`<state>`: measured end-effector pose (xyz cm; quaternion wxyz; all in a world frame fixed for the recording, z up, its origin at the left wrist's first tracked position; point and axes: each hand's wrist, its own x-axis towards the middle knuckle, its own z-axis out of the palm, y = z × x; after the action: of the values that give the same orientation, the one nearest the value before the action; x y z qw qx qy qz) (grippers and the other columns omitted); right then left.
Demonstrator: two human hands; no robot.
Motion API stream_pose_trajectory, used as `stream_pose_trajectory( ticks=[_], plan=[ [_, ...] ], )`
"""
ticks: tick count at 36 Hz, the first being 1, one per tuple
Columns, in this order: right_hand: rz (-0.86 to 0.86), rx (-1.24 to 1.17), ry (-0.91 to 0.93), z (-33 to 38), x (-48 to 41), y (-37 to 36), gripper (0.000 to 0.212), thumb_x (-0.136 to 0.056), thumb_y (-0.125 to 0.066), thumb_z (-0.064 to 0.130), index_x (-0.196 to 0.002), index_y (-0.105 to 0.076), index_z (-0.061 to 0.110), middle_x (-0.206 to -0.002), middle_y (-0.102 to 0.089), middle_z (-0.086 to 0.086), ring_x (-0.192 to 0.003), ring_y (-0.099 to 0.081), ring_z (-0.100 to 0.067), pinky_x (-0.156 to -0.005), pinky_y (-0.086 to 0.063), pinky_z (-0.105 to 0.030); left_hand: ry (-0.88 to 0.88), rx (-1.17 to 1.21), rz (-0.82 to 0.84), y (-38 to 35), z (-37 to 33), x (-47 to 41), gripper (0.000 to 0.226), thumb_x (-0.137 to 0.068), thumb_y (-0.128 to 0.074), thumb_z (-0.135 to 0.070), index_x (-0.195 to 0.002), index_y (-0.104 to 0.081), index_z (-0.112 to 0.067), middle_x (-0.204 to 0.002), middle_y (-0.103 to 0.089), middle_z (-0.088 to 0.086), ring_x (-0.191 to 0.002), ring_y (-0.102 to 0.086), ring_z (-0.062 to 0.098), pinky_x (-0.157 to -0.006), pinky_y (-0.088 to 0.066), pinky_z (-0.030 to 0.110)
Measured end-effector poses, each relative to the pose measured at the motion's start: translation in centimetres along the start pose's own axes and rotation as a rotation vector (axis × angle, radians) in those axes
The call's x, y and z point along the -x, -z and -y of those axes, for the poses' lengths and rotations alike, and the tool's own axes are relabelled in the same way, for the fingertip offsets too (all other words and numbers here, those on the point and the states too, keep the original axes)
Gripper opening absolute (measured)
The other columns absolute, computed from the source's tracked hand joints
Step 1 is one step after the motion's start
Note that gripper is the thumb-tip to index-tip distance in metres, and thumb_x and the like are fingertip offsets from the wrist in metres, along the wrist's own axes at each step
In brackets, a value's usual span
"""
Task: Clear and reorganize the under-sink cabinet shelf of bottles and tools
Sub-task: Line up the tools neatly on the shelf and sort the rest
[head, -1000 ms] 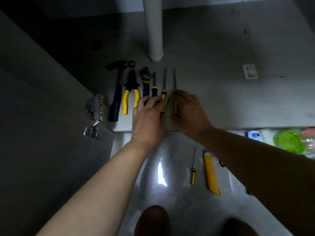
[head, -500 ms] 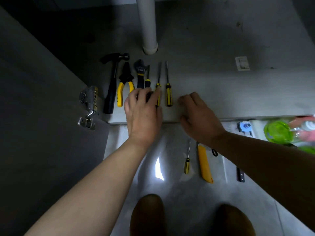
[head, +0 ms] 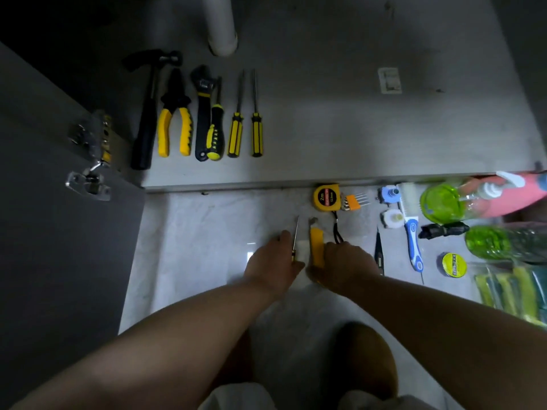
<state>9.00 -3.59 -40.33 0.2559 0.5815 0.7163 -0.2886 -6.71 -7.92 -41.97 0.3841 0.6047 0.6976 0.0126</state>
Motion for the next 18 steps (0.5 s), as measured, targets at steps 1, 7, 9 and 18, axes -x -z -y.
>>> stream_pose_trajectory(
  ticks=[1, 7, 9, 18],
  plan=[
    [0.000, -0.035, -0.018, 0.3, 0.0, -0.3, 0.040, -0.085, -0.060, 0.058, -0.098, -0.059, 0.020, -0.093, -0.063, 0.000, -0.087, -0.065, -0.021, -0.081, -0.057, -0.039, 0.010, -0.014, -0.001, -0.1, 0.0, -0.2, 0.041, -0.091, -0.066, -0.039, -0.116, -0.045, -0.015, -0.115, -0.063, 0.009, -0.107, -0.063, 0.032, -0.082, -0.051, 0.039],
    [0.127, -0.243, -0.146, 1.8, -0.8, -0.2, 0.029, -0.088, -0.067, 0.042, -0.090, -0.067, 0.014, -0.076, -0.072, -0.004, -0.065, -0.074, -0.020, -0.066, -0.063, -0.035, 0.027, 0.106, 0.004, 0.9, 0.0, -0.4, 0.022, -0.088, -0.065, -0.025, -0.095, -0.046, -0.019, -0.103, -0.068, 0.010, -0.098, -0.065, 0.032, -0.070, -0.044, 0.031],
    [0.250, -0.320, -0.112, 2.1, -1.1, 0.8, 0.031, -0.088, -0.068, 0.042, -0.086, -0.067, 0.012, -0.060, -0.072, -0.004, -0.051, -0.071, -0.018, -0.060, -0.063, -0.031, 0.002, 0.169, 0.019, 1.3, 0.4, 0.1, 0.020, -0.088, -0.066, -0.024, -0.097, -0.051, -0.015, -0.094, -0.069, 0.007, -0.090, -0.067, 0.029, -0.072, -0.052, 0.037],
    [0.679, -0.516, 0.121, 1.8, -0.7, 9.8, 0.032, -0.093, -0.069, 0.028, -0.115, -0.066, 0.005, -0.099, -0.076, -0.016, -0.080, -0.076, -0.024, -0.067, -0.061, -0.031, -0.158, 0.347, -0.274, 4.8, -0.1, 2.0, 0.015, -0.091, -0.060, -0.036, -0.101, -0.049, -0.037, -0.076, -0.060, -0.010, -0.068, -0.059, 0.009, -0.058, -0.051, 0.034]
  ],
)
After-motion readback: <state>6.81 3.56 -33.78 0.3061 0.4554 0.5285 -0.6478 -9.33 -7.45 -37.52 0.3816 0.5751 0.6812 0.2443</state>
